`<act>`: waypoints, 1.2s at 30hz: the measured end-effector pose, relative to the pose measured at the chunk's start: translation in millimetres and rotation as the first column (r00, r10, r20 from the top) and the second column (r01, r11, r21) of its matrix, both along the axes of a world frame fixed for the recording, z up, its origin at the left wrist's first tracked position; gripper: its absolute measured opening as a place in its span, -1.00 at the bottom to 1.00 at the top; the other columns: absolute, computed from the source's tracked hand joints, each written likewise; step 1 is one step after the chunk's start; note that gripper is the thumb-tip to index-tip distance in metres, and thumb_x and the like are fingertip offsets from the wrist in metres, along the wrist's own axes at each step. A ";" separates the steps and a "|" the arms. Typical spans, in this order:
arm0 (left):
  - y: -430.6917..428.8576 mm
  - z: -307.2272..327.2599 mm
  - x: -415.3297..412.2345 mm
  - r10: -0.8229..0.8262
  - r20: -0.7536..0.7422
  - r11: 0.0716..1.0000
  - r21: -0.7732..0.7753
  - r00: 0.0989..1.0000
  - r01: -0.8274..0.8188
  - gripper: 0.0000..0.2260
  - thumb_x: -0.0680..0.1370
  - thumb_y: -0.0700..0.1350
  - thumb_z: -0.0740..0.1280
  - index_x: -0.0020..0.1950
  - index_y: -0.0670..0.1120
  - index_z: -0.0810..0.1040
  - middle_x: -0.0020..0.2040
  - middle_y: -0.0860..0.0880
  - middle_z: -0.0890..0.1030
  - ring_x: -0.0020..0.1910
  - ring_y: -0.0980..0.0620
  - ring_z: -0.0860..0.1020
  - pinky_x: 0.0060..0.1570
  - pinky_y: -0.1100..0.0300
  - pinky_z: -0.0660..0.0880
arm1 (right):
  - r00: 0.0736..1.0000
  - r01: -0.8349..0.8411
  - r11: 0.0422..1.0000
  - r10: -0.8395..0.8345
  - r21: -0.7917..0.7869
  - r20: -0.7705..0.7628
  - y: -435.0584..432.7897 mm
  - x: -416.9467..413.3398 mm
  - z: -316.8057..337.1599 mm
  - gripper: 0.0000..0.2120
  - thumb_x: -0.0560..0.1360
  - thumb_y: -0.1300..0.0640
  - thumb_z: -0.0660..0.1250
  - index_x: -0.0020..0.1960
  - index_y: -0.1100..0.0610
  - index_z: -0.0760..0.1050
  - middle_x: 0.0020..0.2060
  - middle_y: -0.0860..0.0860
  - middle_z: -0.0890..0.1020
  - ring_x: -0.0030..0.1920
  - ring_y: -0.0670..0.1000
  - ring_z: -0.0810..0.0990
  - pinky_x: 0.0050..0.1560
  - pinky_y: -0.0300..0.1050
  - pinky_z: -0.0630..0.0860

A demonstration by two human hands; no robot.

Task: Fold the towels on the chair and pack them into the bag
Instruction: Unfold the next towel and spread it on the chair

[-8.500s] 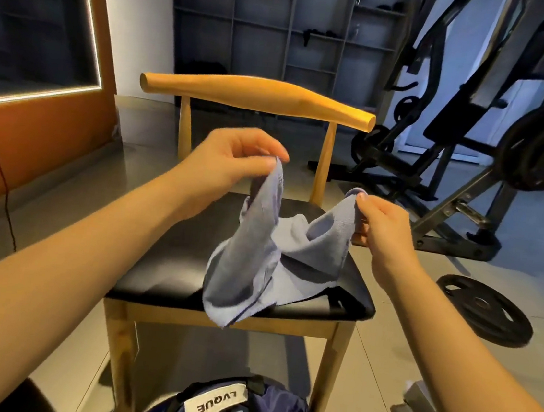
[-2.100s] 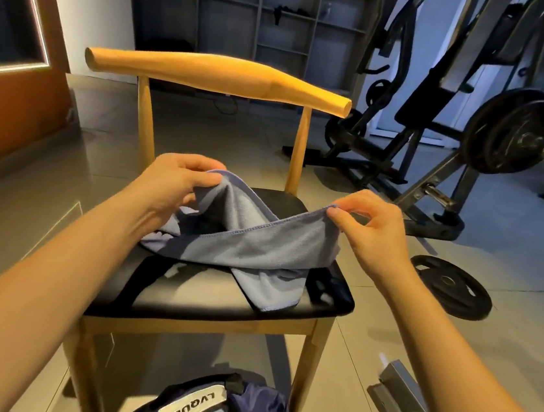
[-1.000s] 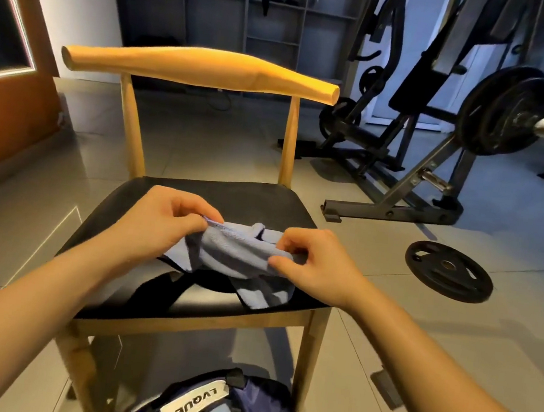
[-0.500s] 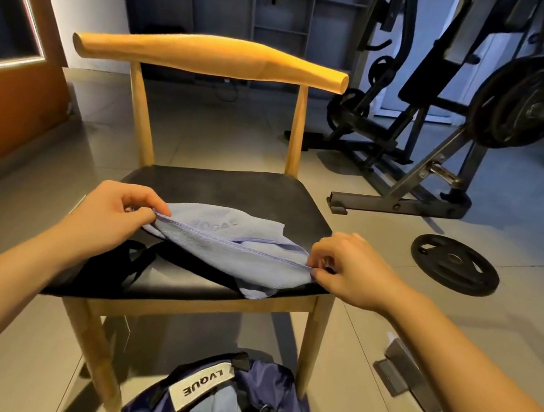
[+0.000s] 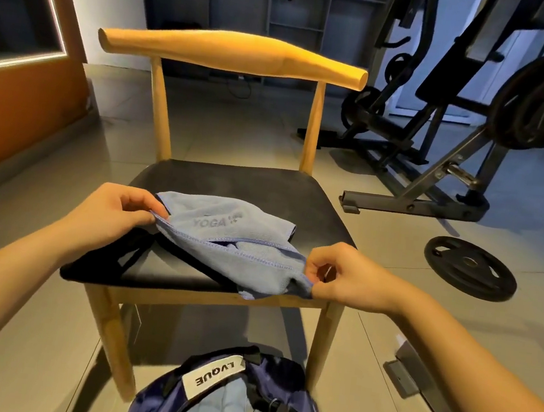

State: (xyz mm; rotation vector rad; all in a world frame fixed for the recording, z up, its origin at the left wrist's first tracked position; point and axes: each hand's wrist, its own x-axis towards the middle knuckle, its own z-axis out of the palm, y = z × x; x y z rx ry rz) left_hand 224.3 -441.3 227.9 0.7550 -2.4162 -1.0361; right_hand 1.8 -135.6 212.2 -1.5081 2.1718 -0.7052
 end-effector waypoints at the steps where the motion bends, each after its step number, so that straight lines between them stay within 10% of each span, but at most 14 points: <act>1: -1.2 0.3 0.8 -0.011 0.022 1.000 -0.023 1.000 0.012 -0.82 0.59 -0.25 0.40 -0.08 -0.01 0.75 -0.16 0.12 0.72 -0.11 0.13 0.67 -0.14 0.37 0.52 | 1.000 -0.025 1.000 0.025 0.017 0.002 -1.2 2.7 -0.2 -0.91 0.44 0.21 0.43 -0.23 0.13 0.57 -0.26 0.14 0.60 -0.27 0.13 0.53 -0.28 -0.02 0.54; 12: -7.2 -6.4 1.4 0.023 0.134 0.996 -0.091 0.991 -0.011 -0.87 0.57 -0.26 0.42 -0.15 -0.09 0.68 -0.32 -0.03 0.68 -0.30 0.01 0.65 -0.26 0.26 0.51 | 0.996 -0.014 0.979 0.032 0.201 -0.084 -0.6 2.4 -13.1 -0.90 0.42 0.26 0.36 -0.28 0.16 0.54 -0.37 0.13 0.55 -0.42 -0.07 0.41 -0.36 -0.08 0.44; 24: -8.6 -12.5 -6.4 0.155 -0.031 0.934 0.332 0.987 -0.137 -0.87 0.64 -0.29 0.29 -0.01 -0.25 0.63 -0.12 -0.30 0.68 -0.22 -0.11 0.68 -0.32 0.25 0.60 | 0.883 0.413 0.907 -0.375 -0.088 0.283 -12.7 2.2 -17.7 -0.87 0.49 0.32 0.37 -0.18 0.21 0.68 -0.33 0.18 0.65 -0.33 -0.01 0.59 -0.34 -0.15 0.56; 36: -6.1 -19.5 -15.1 0.150 -0.170 0.932 0.354 0.974 -0.082 -0.80 0.59 -0.41 0.27 -0.07 -0.14 0.56 -0.18 -0.22 0.63 -0.27 -0.02 0.65 -0.28 0.26 0.63 | 0.810 0.547 0.831 -0.495 -0.102 0.314 -30.3 6.6 -27.1 -0.83 0.47 0.35 0.44 -0.23 0.16 0.71 -0.32 0.09 0.72 -0.26 0.06 0.73 -0.09 0.04 0.72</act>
